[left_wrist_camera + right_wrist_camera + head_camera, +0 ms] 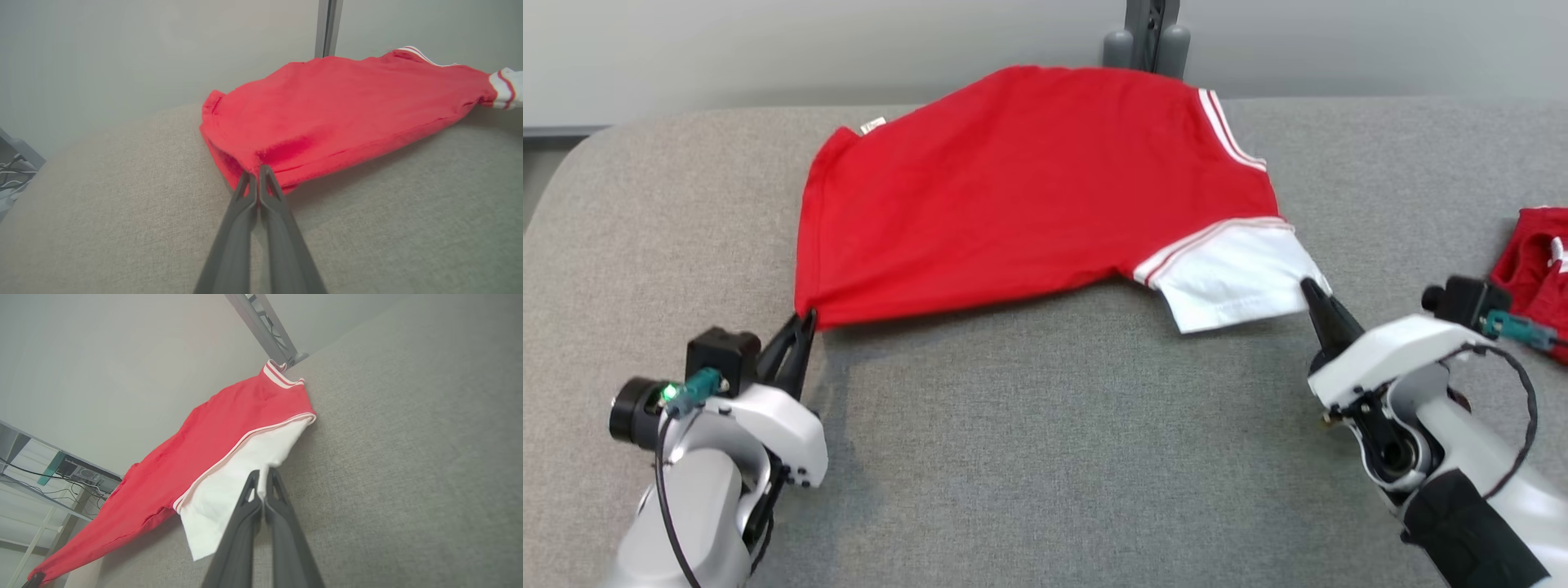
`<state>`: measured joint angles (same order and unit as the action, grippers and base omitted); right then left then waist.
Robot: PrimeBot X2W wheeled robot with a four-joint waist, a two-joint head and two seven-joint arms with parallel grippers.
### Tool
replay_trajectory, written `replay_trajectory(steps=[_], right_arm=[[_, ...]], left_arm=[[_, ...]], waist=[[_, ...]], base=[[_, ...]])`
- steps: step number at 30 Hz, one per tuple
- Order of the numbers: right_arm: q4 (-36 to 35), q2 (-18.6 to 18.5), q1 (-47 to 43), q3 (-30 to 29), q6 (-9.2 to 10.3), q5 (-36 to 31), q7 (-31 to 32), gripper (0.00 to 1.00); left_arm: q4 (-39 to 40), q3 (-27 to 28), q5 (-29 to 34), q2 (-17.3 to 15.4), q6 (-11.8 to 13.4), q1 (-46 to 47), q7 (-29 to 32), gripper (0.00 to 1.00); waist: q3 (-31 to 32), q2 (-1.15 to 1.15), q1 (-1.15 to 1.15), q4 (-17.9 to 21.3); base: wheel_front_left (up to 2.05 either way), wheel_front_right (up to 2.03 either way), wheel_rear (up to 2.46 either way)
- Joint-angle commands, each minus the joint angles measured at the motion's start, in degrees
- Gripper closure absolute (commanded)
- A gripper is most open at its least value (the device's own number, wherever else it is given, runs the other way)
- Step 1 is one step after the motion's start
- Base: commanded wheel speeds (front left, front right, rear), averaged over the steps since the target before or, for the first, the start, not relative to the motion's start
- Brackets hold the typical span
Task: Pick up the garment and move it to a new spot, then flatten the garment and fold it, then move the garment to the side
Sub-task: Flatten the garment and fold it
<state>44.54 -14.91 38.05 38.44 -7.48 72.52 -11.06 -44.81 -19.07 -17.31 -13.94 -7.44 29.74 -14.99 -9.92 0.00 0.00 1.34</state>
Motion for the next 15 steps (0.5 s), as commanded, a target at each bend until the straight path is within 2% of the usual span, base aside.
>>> replay_trajectory(steps=[1,15], right_arm=[[-0.27,-0.82,-1.64,-0.16,-0.04,1.02,0.13,1.00],[-4.25,-1.78,-11.31,-0.64,-0.04,4.42,-0.74,1.00]], left_arm=[[0.51,0.08,0.48,-0.43,-0.06,-1.31,-0.24,1.00],[4.23,2.63,2.11,0.70,-0.06,-11.72,-0.24,1.00]], waist=[[0.94,0.00,0.00,0.15],[4.37,0.00,0.00,0.81]], base=[[0.00,0.00,0.00],[0.00,0.00,0.00]])
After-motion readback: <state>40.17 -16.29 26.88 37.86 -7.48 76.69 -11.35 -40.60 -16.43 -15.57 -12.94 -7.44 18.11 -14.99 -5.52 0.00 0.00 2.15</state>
